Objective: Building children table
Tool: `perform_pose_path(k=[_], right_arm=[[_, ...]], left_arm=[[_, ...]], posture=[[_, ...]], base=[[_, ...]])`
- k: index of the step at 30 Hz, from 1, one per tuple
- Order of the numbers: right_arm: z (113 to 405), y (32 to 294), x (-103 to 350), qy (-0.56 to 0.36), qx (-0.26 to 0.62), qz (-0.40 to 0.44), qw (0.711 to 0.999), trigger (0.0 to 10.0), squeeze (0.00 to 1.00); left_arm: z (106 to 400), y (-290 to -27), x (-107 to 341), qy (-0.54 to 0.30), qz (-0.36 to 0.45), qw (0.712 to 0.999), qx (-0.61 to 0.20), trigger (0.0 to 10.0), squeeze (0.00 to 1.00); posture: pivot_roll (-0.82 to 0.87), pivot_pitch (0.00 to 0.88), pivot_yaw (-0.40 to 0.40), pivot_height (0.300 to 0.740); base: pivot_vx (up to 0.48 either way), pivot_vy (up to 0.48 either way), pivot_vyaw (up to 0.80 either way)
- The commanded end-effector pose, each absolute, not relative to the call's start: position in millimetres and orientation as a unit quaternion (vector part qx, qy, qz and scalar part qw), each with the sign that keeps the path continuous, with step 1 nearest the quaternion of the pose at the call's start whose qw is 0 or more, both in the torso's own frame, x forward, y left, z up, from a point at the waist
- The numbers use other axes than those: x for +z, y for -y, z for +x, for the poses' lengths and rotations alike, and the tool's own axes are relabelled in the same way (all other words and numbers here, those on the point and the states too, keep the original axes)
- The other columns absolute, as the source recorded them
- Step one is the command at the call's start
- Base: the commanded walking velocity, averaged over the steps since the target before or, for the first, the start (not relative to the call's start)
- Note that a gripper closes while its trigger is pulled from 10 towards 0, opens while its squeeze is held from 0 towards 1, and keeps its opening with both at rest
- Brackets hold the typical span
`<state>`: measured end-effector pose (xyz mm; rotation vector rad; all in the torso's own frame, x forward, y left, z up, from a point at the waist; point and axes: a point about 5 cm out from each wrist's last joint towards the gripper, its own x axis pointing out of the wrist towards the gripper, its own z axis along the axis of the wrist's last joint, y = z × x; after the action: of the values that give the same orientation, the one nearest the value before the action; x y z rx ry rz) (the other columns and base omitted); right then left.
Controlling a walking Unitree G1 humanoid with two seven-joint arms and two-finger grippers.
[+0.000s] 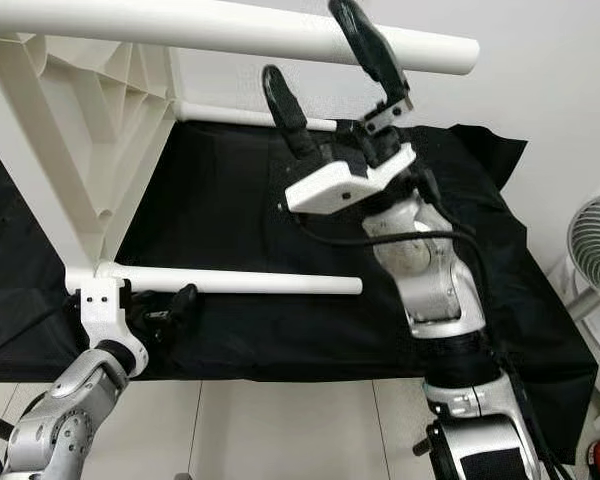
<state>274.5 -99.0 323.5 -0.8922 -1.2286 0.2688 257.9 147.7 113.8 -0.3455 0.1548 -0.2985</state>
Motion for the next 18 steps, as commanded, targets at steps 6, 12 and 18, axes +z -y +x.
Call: perform_pose_path(k=[6, 12, 18], right_arm=[[285.3, 83.9, 331.1, 0.517, 0.178, -0.44, 0.712, 10.0, 0.0], [290.5, 71.8, 340.5, 0.515, 0.178, -0.467, 0.696, 10.0, 0.0], [296.6, 57.9, 350.8, 0.506, 0.156, -0.496, 0.689, 10.0, 0.0]], left_arm=[[258.5, -142.8, 115.6, -0.077, -0.172, 0.97, -0.156, 10.0, 0.0], [258.8, -142.2, 116.5, -0.075, -0.175, 0.97, -0.152, 10.0, 0.0], [258.8, -143.1, 117.5, -0.073, -0.175, 0.971, -0.147, 10.0, 0.0]], posture=[[0.0, 0.052, -0.015, 0.74], [0.01, 0.06, -0.014, 0.74], [0.01, 0.065, -0.015, 0.74]], base=[[0.0, 0.0, 0.0], [0.0, 0.0, 0.0], [0.0, 0.0, 0.0]])
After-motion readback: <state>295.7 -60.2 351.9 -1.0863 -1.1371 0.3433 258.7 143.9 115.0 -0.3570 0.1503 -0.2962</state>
